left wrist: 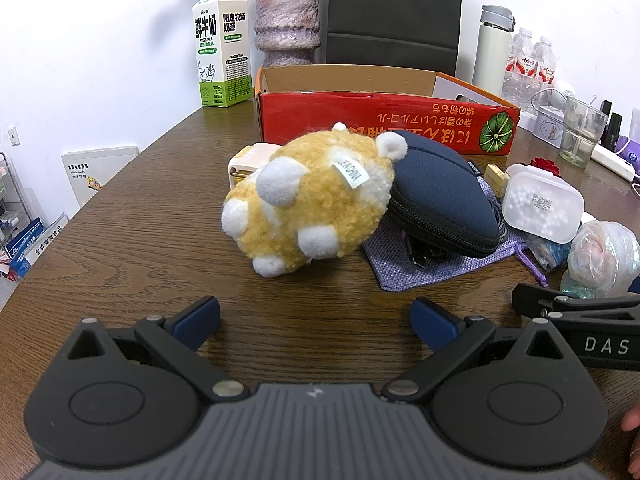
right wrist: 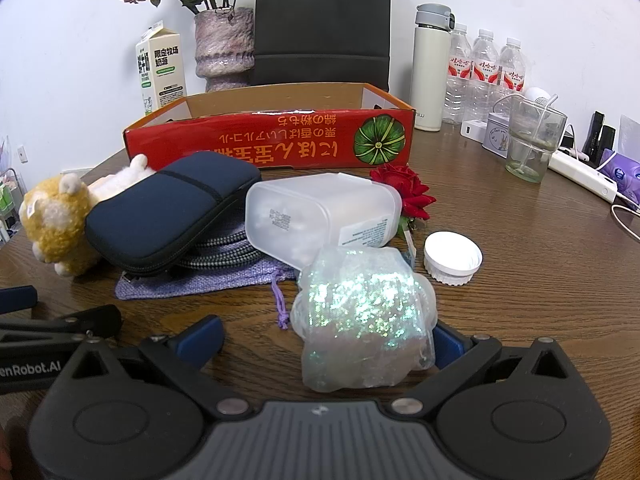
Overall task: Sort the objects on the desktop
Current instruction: 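Move the right tool toward the sparkly iridescent bag and open its fingers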
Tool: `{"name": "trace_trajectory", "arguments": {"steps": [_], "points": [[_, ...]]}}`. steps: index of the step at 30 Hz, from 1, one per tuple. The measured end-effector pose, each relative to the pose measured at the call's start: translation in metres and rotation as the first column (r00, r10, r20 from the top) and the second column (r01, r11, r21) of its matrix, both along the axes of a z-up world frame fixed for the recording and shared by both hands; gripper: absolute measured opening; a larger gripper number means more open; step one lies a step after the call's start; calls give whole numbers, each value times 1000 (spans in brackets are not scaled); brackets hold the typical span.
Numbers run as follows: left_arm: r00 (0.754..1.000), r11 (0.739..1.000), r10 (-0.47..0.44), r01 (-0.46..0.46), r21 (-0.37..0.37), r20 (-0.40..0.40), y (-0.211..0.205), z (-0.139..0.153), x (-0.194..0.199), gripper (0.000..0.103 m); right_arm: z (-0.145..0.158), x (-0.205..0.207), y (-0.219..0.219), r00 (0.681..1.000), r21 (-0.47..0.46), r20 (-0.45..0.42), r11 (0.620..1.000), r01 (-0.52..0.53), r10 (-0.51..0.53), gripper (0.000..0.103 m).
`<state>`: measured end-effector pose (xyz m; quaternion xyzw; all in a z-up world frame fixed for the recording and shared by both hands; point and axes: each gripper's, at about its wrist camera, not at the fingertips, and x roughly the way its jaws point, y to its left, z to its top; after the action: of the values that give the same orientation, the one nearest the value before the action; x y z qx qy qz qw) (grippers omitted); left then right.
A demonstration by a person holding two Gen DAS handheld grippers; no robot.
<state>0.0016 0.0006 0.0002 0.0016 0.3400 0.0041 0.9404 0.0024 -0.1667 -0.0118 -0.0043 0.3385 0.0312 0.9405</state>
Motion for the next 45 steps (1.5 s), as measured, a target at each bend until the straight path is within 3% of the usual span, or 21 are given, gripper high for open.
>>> {"name": "trace_trajectory", "arguments": {"steps": [37, 41, 45], "points": [[1000, 1000, 2, -2, 10, 4, -1, -2, 0, 103, 0, -4, 1, 1000, -2, 1, 1000, -3, 3, 103], [998, 1000, 1, -2, 4, 56, 1, 8, -25, 103, 3, -10, -1, 1000, -18, -10, 1000, -23, 23, 103], [992, 999, -10, 15, -36, 126, 6, 21, -63, 103, 14, -43, -5, 996, -36, 74, 998, -48, 51, 103]]}}
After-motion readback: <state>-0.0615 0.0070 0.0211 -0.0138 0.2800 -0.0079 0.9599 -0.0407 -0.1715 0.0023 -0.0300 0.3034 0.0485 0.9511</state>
